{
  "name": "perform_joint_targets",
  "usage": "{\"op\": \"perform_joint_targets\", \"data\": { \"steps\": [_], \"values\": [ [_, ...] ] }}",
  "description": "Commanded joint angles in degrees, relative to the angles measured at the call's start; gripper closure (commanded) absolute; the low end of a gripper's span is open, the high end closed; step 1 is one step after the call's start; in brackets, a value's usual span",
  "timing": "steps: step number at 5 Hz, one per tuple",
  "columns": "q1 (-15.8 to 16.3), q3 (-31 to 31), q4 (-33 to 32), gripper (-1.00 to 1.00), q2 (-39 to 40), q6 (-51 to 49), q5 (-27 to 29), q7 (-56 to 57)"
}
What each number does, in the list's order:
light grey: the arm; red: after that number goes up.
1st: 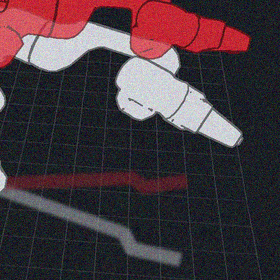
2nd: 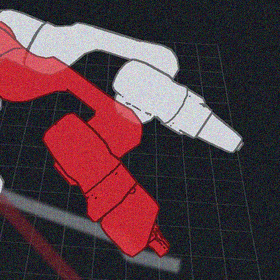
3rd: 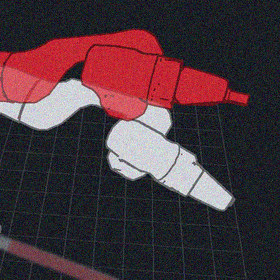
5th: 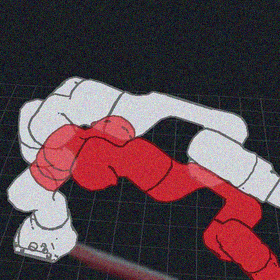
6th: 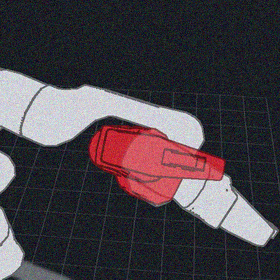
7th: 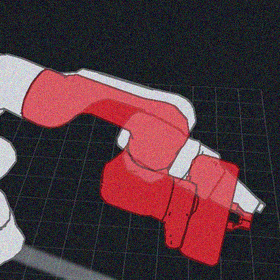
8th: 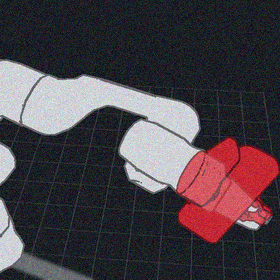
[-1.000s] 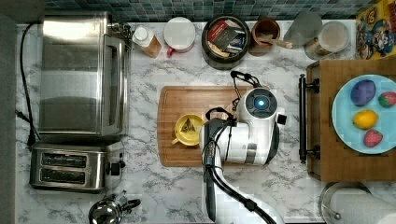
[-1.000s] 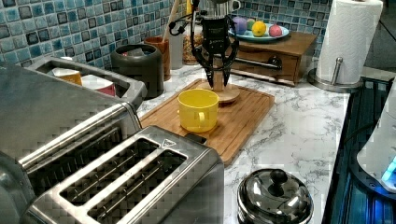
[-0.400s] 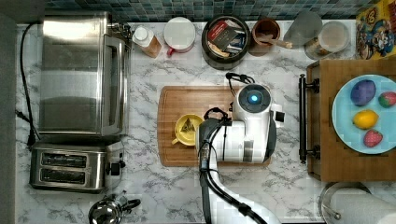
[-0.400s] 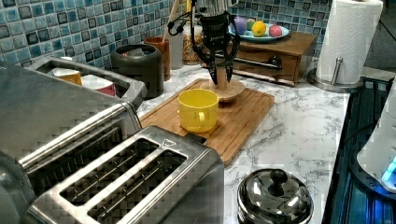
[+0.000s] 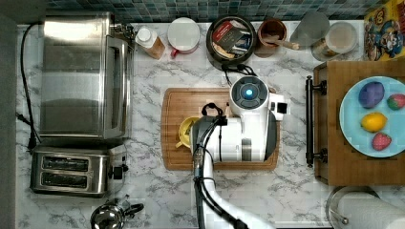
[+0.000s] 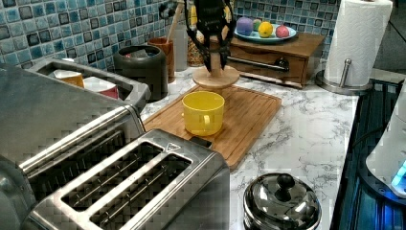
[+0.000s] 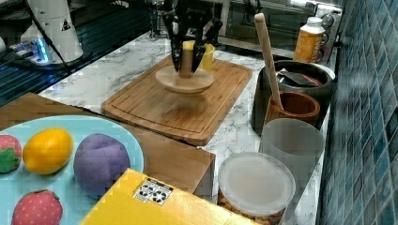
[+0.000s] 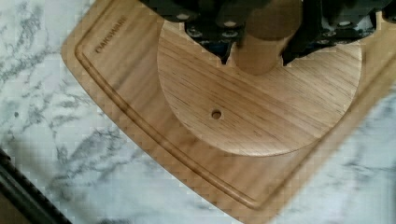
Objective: Open the lid of the tea container.
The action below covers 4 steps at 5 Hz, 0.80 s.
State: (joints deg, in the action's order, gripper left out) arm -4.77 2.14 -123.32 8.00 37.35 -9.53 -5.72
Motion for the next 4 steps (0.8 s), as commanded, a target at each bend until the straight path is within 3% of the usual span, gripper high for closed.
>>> {"op": "perform_joint_targets", "data": {
  "steps": [1, 2, 3, 4],
  "values": [
    [2.75, -2.66, 20.51, 1.00, -12.66, -7.72, 4.13, 8.51],
    [2.82, -1.80, 26.88, 1.00, -9.73, -16.80, 7.13, 11.29],
    [2.68, -0.70, 28.87, 1.00, -8.48, -21.89, 11.31, 13.73],
    [2.99, -1.56, 26.23, 1.00, -10.52, -20.75, 10.14, 13.24]
  ]
}}
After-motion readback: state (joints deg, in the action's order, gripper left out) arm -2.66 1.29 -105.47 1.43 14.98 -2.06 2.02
